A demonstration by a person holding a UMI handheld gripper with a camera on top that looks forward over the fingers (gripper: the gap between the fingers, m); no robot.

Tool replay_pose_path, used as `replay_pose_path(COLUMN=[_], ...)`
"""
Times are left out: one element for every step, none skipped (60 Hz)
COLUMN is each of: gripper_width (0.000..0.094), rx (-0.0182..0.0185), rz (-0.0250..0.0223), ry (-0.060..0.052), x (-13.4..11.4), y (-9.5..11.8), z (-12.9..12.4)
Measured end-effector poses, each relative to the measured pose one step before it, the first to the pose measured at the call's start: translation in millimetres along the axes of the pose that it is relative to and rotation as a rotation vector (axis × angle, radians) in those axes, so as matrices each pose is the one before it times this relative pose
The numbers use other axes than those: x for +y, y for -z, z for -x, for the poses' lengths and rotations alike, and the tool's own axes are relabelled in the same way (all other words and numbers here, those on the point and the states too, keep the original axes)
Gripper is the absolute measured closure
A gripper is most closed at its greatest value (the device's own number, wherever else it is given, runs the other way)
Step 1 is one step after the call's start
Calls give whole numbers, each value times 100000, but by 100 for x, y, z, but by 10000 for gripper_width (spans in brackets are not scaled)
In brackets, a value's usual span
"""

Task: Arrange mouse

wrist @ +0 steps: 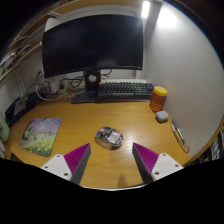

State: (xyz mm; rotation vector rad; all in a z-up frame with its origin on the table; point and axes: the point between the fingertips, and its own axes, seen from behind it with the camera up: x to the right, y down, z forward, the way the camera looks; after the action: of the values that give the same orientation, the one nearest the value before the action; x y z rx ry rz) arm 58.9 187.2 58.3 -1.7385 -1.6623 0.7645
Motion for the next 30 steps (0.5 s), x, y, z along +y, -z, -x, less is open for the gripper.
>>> replay_pose_path(gripper_width=[71, 71, 73, 73, 70, 74, 73, 72, 70, 72, 73, 73, 70, 72, 72, 72, 71, 71, 70, 73, 72, 73, 68, 63, 66, 68, 69, 68, 69, 69], rx=[-137, -126, 20, 176, 283, 234, 260, 182, 131, 72, 95, 41, 3, 78, 107, 190, 214, 309, 295, 369, 375, 343, 257, -660, -214, -45, -139, 510, 99, 104], rz=[-393, -146, 25, 87, 100, 155, 198, 150, 164, 91, 25, 88, 230, 415, 499, 491, 388, 279, 333, 377, 307, 290, 396, 162, 118, 252, 42, -884, -211, -205], ry=[125, 305, 449, 502, 524, 552, 492, 444, 340, 195, 132, 187, 236, 294, 283, 226, 198, 244, 225, 144, 127, 112, 50, -220, -455, -391, -333, -319, -71, 47], x=[-113, -74, -17, -38, -8, -7, -10, 6, -11, -37, -22, -27, 13, 73, 49, 43, 29, 35, 5, -7, 9, 15, 34, -32, -65, -36, -93, -19, -154, -139], y=[-487, -502, -470, -469, -457, -459, -465, -439, -427, -383, -405, -376, -385, -365, -365, -352, -348, -339, -301, -317, -337, -268, -256, -237, -278, -244, -202, -84, -193, -144], z=[40, 55, 19, -43, -71, -76, -17, -8, -2, -25, -16, -29, -37, -55, -71, -63, -108, -102, -148, -149, -131, -163, -101, 133, 1, -12, -12, 111, -77, -61])
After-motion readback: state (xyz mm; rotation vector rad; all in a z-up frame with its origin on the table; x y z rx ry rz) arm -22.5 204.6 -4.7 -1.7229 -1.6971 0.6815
